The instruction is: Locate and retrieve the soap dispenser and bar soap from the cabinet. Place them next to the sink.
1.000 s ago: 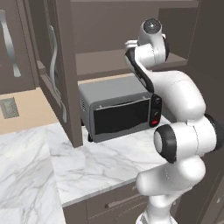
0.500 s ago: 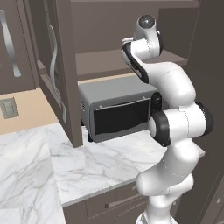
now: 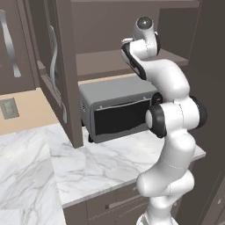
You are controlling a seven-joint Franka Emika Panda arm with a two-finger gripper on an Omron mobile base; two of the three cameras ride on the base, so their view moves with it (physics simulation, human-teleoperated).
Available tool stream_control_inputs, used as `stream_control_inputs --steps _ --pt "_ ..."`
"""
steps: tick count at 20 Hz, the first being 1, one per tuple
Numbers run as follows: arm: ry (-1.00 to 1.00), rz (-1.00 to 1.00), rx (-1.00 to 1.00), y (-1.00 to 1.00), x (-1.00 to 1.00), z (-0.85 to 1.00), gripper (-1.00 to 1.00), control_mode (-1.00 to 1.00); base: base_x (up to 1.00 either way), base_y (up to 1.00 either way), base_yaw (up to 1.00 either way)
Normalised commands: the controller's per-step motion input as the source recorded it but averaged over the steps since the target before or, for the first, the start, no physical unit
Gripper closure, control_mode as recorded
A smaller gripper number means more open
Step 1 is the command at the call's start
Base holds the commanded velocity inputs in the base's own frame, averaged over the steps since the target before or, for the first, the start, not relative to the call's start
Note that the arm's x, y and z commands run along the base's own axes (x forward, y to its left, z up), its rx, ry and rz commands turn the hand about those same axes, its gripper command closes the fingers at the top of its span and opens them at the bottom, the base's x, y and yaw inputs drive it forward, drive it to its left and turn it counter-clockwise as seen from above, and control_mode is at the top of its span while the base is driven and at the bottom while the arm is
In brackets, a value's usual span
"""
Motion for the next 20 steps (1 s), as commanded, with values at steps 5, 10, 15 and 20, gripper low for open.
stream_control_inputs --steps 5,10,15,20 --pt "0.04 0.0 0.0 -0.03 0.35 -0.13 -1.0 -1.0 0.0 0.0 0.0" --pt "0.02 0.0 0.0 0.0 0.24 -0.21 -1.0 -1.0 0.0 0.0 0.0" --pt "0.0 0.0 0.0 0.0 0.16 -0.14 -1.0 -1.0 0.0 0.0 0.0" --pt "0.0 0.0 0.0 0.01 0.13 -0.12 1.0 -1.0 0.0 0.0 0.0"
